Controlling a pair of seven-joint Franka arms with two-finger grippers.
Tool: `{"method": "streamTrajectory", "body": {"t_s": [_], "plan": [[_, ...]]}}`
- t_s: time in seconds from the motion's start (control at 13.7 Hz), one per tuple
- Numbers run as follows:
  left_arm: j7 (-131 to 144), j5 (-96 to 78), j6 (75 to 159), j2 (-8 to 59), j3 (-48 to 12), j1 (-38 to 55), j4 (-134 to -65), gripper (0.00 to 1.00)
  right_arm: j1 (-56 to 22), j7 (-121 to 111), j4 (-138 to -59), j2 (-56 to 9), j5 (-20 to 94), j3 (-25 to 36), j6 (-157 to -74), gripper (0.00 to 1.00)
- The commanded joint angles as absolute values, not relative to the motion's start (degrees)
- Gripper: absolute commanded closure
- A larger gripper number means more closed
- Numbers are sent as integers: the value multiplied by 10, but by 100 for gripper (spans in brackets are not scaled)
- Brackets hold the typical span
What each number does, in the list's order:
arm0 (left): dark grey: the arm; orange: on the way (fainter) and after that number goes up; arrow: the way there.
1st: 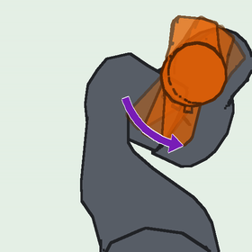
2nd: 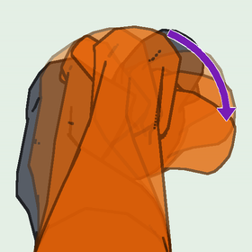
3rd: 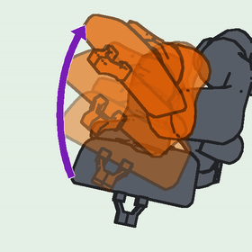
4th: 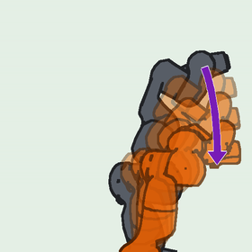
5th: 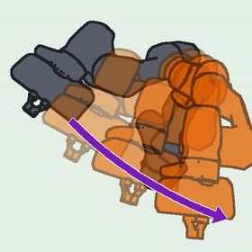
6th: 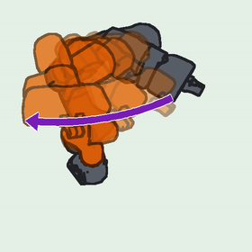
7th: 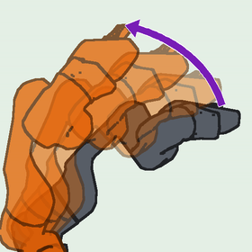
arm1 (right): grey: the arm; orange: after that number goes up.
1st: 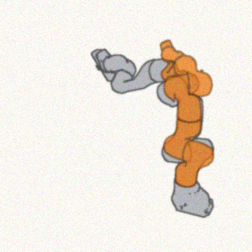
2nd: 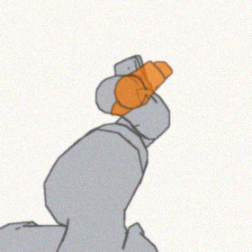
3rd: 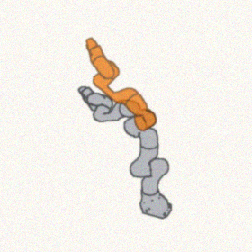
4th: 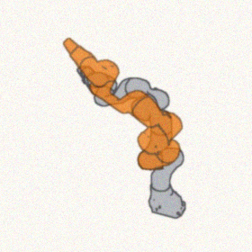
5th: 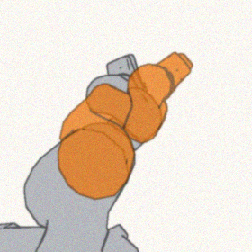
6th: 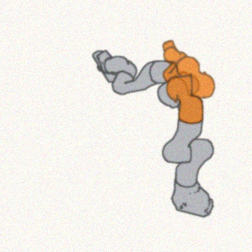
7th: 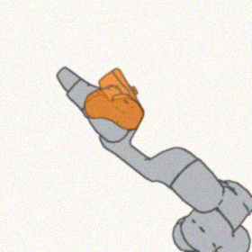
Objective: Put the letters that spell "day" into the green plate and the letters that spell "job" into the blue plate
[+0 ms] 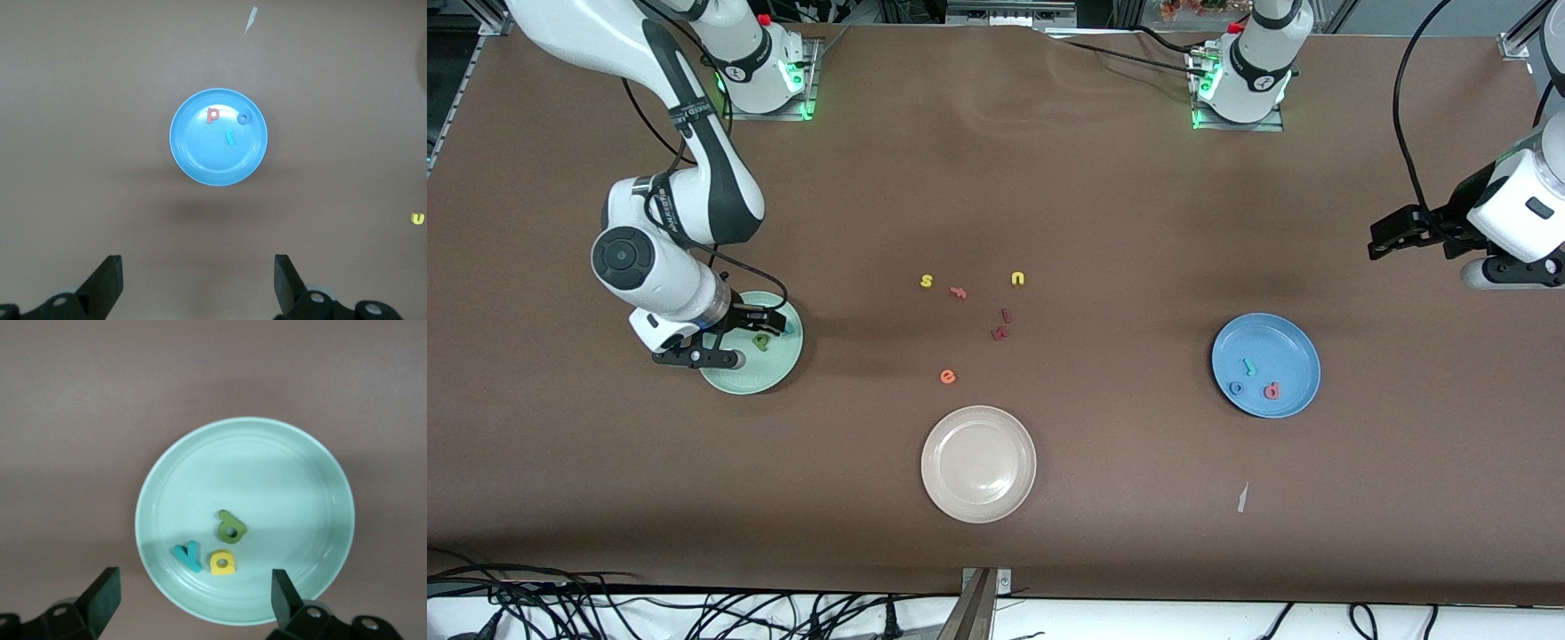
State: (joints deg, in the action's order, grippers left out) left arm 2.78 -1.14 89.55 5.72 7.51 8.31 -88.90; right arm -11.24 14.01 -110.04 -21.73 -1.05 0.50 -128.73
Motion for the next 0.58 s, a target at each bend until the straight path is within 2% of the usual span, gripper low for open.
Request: {"method": "streamTrajectory", "body": {"t_s": [0.0, 0.29, 0.51], "plan": [[11, -25, 876, 74, 84, 85, -861, 0, -109, 142, -1015, -201, -4, -1, -1179, 0], [10, -24, 876, 83, 84, 80, -860, 0, -110, 127, -881, -189, -12, -1, -1037, 0], [9, -20, 876, 83, 86, 76, -860, 0, -111, 57, -832, -162, -25, 3, -954, 0]]}}
